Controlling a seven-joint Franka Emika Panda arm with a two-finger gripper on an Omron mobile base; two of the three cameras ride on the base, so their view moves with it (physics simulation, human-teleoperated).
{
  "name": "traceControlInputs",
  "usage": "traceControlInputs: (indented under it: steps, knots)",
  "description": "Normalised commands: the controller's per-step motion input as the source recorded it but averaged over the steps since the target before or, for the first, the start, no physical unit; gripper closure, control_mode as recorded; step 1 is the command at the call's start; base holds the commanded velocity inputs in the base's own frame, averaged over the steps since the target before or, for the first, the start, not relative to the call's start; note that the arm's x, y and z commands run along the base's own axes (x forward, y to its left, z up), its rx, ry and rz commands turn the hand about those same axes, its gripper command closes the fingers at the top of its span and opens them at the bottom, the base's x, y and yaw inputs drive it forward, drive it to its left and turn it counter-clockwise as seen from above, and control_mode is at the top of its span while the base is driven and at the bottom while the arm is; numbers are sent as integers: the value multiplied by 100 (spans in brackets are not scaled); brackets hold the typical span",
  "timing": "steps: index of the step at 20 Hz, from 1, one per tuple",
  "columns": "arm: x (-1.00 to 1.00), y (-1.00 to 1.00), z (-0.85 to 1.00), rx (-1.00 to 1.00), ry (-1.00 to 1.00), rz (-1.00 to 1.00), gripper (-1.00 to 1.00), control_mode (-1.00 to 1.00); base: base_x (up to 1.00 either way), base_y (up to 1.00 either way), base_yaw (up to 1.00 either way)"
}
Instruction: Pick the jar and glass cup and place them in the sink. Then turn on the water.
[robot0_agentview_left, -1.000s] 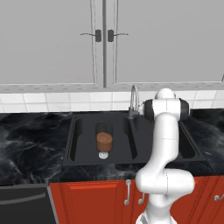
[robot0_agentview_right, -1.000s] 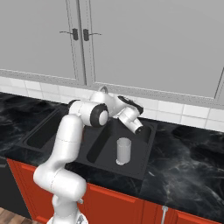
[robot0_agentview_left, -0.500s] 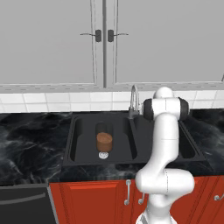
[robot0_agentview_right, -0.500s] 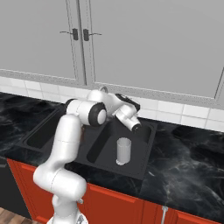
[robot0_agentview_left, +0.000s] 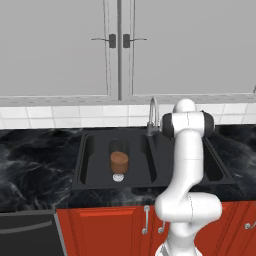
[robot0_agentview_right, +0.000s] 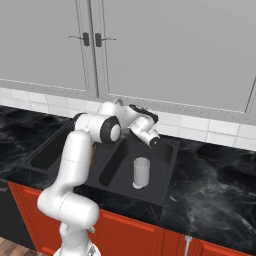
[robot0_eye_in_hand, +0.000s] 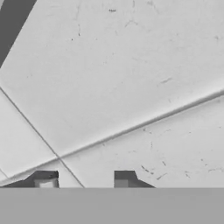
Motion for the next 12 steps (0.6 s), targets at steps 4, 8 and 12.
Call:
traceControlInputs:
  steps: [4, 8, 12]
  knots:
    - [0, -90, -66, 32, 46, -16, 100, -100, 0, 0, 0]
    - [0, -92, -92, 27, 41, -14, 100, -100, 0, 0, 0]
    - [-8, -75, -100, 17, 34, -10, 100, -100, 0, 0, 0]
